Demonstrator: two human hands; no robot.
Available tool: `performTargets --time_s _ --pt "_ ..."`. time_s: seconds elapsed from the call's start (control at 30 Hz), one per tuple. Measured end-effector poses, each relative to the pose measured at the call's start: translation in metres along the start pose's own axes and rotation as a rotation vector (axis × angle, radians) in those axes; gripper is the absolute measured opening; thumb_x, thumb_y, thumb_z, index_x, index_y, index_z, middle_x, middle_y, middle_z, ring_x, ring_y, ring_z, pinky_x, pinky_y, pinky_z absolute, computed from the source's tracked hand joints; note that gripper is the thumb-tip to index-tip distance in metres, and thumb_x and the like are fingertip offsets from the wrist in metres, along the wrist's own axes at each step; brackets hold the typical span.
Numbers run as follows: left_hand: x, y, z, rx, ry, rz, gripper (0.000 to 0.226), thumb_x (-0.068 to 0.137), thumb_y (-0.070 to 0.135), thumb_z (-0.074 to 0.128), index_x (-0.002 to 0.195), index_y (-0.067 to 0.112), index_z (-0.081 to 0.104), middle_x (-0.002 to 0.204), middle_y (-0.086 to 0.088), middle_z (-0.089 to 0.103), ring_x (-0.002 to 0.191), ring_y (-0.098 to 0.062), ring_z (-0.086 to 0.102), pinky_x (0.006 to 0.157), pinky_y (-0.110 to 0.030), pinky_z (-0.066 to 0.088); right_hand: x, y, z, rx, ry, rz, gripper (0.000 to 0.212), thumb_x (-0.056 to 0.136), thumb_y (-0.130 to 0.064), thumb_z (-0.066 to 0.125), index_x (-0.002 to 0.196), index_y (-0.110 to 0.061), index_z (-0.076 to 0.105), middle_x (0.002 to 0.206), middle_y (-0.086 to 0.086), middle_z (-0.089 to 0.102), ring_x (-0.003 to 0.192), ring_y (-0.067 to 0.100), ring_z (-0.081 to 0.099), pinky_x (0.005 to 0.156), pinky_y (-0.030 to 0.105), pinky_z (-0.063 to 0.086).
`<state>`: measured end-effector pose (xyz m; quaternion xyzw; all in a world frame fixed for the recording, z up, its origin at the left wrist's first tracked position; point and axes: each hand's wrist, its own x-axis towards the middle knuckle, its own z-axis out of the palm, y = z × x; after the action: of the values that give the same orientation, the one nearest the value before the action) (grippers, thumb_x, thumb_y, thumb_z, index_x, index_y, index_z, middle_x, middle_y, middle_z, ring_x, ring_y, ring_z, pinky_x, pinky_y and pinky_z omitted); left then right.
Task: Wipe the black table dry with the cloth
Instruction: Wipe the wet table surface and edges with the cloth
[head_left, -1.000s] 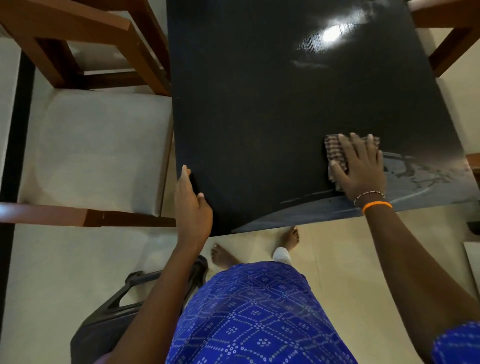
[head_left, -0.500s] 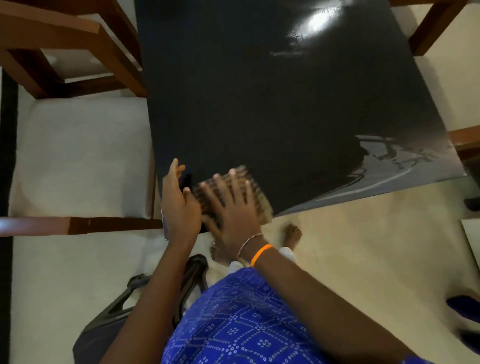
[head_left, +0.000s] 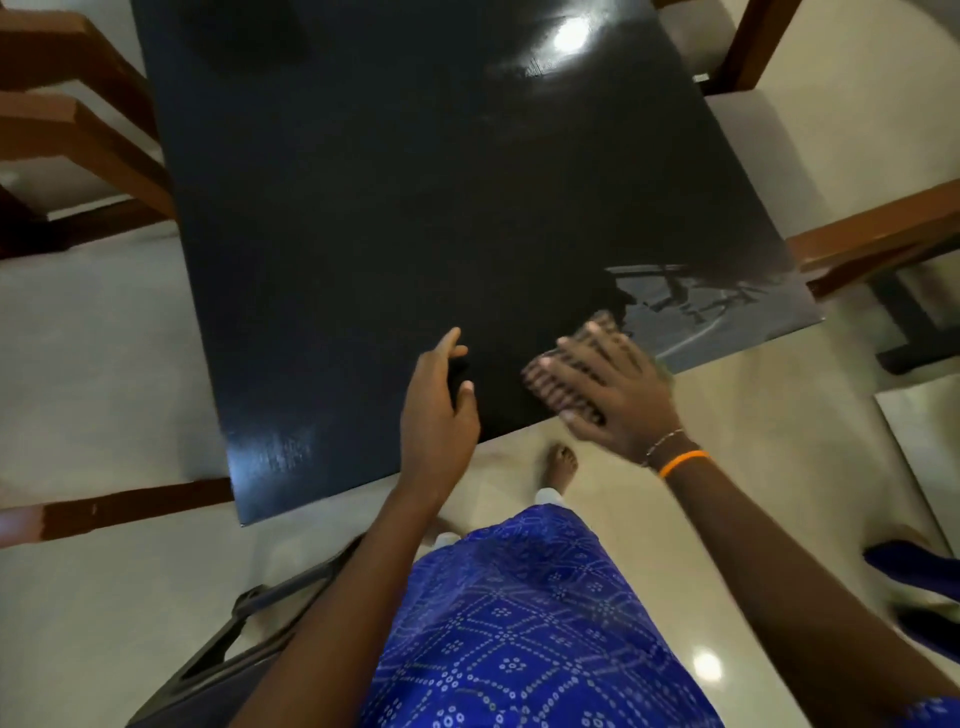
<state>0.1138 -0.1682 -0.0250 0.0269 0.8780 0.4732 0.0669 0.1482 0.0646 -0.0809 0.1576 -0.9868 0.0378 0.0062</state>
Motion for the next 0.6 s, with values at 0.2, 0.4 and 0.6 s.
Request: performTargets --time_s 0.2,0.4,0.6 --pt "0.001 0.021 0.037 0.143 -0.132 0.059 0.054 0.087 0.011 0.056 0.137 0.02 0.037 0.132 0.002 0.05 0.125 -0.011 0.039 0.098 -0.013 0.026 -0.039 0.124 -0.018 0.115 -0.001 0.532 0.061 0.086 -0.049 0.036 0.141 -0.024 0.039 0.146 0.011 0.041 0.141 0.035 0.024 0.113 0.054 0.021" --pt "0.007 0.029 0.047 0.199 -0.144 0.052 0.063 0.082 0.01 0.062 0.137 0.024 0.035 0.133 0.003 0.048 0.128 -0.014 0.034 0.102 -0.021 0.027 -0.009 0.082 -0.014 0.195 0.1 0.896 0.062 0.084 -0.045 0.034 0.142 -0.025 0.038 0.151 0.008 0.033 0.144 0.035 0.015 0.115 0.057 0.01" --pt "0.022 0.041 0.05 0.137 -0.069 0.071 0.058 0.08 0.001 0.056 0.134 0.02 0.042 0.127 0.001 0.051 0.12 -0.01 0.037 0.094 0.001 0.02 0.024 -0.068 -0.001 0.146 -0.025 0.388 0.058 0.087 -0.039 0.033 0.142 -0.023 0.034 0.146 0.008 0.042 0.139 0.036 0.032 0.106 0.06 0.03"
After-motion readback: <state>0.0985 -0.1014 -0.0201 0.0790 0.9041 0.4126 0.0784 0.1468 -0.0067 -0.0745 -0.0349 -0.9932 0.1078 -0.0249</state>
